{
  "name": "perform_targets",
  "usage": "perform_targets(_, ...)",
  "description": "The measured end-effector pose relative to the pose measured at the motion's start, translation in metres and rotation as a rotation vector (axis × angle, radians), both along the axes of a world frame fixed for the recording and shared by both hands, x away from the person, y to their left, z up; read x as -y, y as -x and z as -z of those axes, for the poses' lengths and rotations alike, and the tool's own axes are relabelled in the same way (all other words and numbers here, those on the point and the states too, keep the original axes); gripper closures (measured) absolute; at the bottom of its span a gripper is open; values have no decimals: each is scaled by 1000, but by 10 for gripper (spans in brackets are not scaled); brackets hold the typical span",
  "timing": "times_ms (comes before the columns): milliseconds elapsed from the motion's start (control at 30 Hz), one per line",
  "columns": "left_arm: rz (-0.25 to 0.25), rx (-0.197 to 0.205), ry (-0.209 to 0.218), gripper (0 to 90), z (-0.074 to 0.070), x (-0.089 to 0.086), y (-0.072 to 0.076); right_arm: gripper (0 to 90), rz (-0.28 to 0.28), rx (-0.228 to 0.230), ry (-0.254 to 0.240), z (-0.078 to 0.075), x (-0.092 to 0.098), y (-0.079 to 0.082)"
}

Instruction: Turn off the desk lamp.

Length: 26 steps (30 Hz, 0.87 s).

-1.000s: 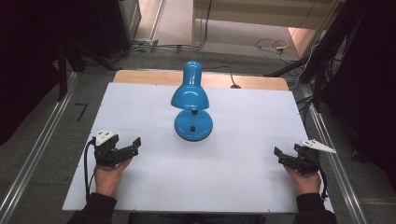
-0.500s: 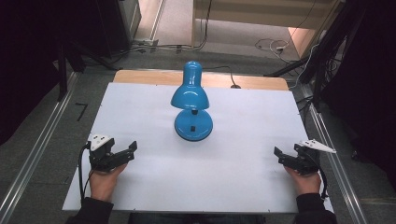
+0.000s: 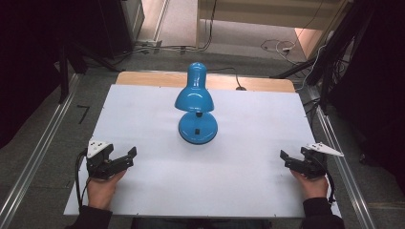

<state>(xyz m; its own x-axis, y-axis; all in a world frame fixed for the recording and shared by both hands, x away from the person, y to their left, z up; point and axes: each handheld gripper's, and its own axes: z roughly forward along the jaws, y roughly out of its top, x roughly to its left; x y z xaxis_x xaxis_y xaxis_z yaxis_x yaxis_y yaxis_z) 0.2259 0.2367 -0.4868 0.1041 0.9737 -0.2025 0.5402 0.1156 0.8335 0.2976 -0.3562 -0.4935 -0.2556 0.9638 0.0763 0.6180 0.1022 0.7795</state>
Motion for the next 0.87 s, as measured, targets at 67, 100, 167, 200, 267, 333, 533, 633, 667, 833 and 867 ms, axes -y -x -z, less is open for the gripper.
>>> perform_targets(67, 1, -2, -2, 144, 0, -1, 1, 116, 1, 0, -1, 0, 0, 0)
perform_targets(100, -1, -2, -1, 144, 0, -1, 2, 116, 2, 0, -1, 0, 0, 0)
perform_targets(167, 2, -2, -1, 143, 0, -2, 3, 117, 1, 0, -1, 0, 0, 0)
perform_targets(200, 0, -2, -1, 143, 0, -2, 4, 116, 0, 1, -1, 0, 0, 0)
perform_targets(267, -3, -1, 1, 144, 0, -3, 6, 116, 0, 0, -1, 0, 0, 0)
perform_targets(333, -3, -1, 1, 143, 0, -5, 8, 116, 2, 0, 0, 0, 0, 0)
perform_targets(533, -3, -6, 5, 143, 1, -8, 13, 116, -1, -1, 4, 0, 0, 0)
perform_targets(633, -1, -11, -1, 143, 1, -9, 16, 117, 0, -1, 4, 0, 0, 0)
perform_targets(667, -1, -11, 2, 144, 1, -10, 17, 117, -1, -1, 4, 0, 0, 0)
perform_targets(833, -7, -23, 7, 132, 3, -14, 17, 116, 2, -2, 7, 1, 0, 0)
perform_targets(867, -8, -31, 7, 132, 4, -15, 17, 116, 3, -2, 7, 1, 0, 0)
